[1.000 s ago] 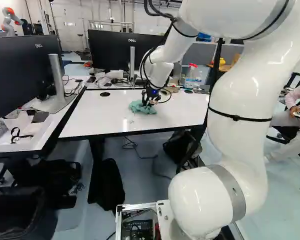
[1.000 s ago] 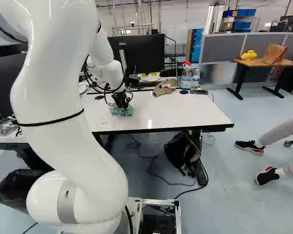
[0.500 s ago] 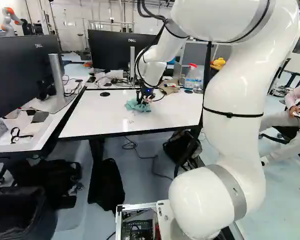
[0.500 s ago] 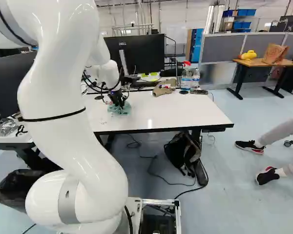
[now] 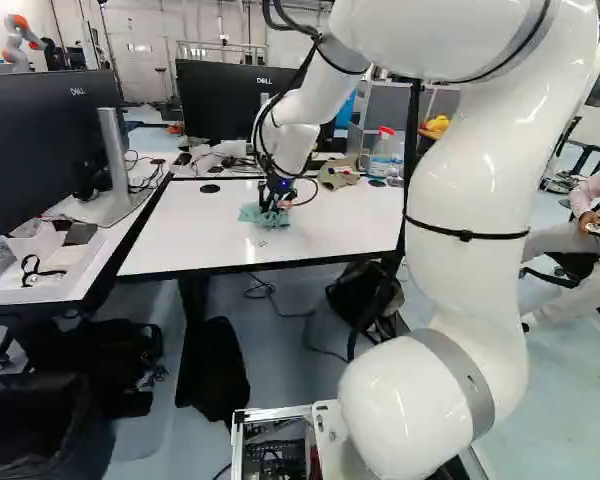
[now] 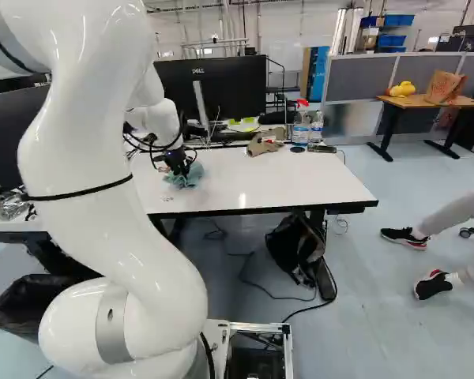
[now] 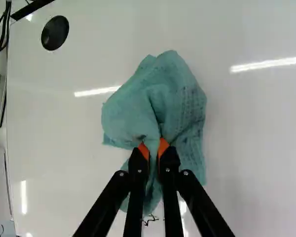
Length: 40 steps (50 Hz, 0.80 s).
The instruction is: Clean the table with the green towel
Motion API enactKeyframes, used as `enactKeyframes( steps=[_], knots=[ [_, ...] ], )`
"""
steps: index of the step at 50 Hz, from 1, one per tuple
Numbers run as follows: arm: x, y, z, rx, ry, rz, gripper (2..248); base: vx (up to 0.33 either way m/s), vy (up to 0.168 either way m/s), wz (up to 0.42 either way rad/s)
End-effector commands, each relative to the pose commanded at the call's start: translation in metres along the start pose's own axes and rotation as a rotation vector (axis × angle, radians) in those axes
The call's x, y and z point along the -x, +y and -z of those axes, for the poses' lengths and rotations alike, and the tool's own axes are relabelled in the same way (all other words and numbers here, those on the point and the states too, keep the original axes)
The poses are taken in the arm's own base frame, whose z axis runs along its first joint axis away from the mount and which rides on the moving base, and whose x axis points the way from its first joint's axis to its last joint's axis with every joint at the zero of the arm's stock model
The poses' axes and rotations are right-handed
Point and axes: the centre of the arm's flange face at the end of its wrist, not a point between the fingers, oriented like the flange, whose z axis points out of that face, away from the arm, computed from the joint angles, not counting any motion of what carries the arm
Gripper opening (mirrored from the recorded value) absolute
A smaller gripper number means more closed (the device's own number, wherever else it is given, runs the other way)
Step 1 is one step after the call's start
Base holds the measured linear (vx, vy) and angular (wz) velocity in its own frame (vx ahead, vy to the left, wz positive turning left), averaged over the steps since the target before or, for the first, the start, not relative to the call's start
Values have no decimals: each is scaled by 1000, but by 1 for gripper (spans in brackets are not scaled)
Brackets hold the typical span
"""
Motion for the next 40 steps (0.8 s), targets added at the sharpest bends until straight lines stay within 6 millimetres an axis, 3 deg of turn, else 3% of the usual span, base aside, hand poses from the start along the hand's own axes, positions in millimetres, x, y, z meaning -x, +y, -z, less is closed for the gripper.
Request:
enactKeyframes(
  steps=[40],
  knots=[
    [65,-43,17,-39,-47,110,41,0,0,0]
  ],
)
